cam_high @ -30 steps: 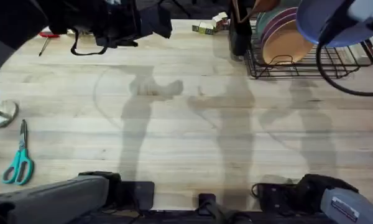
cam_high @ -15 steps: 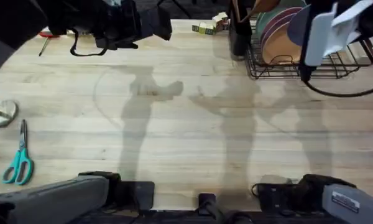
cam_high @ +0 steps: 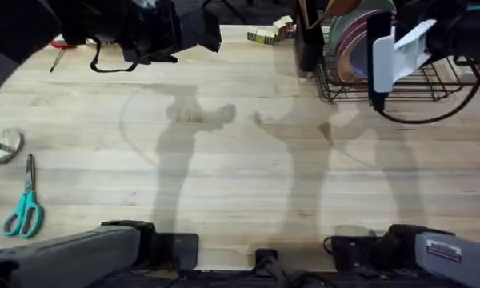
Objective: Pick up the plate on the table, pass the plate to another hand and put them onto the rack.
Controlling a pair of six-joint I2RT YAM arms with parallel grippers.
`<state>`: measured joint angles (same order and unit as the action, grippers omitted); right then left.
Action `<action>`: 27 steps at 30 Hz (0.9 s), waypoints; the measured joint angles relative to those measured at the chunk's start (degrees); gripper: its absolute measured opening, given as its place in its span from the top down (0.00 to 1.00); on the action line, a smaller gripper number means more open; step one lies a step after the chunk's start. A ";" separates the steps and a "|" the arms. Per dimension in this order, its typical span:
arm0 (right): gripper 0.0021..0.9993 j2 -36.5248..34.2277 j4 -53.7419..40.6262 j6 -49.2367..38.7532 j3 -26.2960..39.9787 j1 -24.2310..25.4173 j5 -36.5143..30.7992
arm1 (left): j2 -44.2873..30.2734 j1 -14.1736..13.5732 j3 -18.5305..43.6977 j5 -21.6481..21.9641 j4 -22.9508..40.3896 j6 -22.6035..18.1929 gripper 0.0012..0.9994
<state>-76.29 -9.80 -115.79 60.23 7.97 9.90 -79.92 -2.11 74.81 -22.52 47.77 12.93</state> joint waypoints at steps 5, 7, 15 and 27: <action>0.97 -2.24 0.33 -0.14 0.00 0.00 0.02 | 0.00 0.00 0.00 0.00 0.00 0.02 0.00; 0.97 -3.01 0.28 -0.17 0.00 0.00 0.02 | 0.00 0.00 0.00 0.00 0.02 0.00 0.01; 0.81 -4.59 -2.69 -0.16 0.00 0.02 0.48 | 0.00 0.00 0.00 0.00 0.02 0.02 0.01; 0.01 -4.55 -5.12 -0.59 0.00 0.02 0.85 | 0.00 0.00 0.00 0.00 0.02 0.02 0.01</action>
<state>-80.84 -14.92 -116.38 60.23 7.99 10.74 -79.92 -2.11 74.81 -22.52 47.79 12.95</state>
